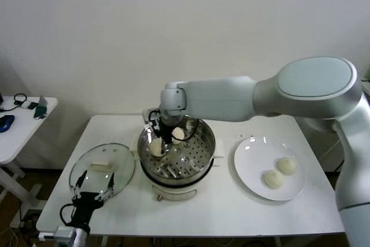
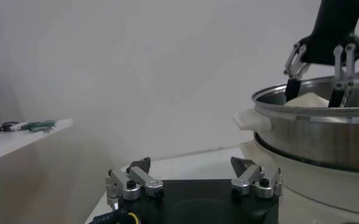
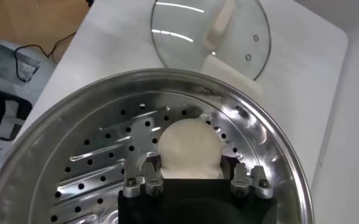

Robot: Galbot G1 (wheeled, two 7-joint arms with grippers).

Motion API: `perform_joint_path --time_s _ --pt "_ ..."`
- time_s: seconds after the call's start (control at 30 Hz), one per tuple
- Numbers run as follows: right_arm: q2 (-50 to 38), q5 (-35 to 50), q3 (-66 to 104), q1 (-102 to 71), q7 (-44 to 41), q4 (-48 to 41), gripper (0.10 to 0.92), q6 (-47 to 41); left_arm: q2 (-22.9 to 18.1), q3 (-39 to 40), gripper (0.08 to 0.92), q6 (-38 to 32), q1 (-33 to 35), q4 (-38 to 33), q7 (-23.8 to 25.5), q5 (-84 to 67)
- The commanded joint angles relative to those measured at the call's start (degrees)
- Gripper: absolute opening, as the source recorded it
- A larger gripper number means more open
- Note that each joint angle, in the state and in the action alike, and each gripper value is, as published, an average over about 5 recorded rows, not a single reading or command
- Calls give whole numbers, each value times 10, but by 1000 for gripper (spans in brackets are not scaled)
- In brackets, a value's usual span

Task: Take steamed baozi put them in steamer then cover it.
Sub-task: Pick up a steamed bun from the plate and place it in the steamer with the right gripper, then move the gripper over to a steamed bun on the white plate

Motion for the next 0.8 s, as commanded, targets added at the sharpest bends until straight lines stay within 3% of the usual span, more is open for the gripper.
perform_joint_path --time_s 0.03,0.27,0.5,0.8 --pt "20 -10 0 -24 3 -27 673 1 1 0 823 0 0 -1 0 0" --pt "-20 -2 18 20 -19 7 812 18 -1 0 823 0 0 -4 0 0" --pt "-143 13 -3 133 -96 84 823 56 -3 1 823 2 0 -7 1 2" --pt "-378 -9 -111 248 -152 192 823 87 -3 8 823 1 -3 -2 1 8"
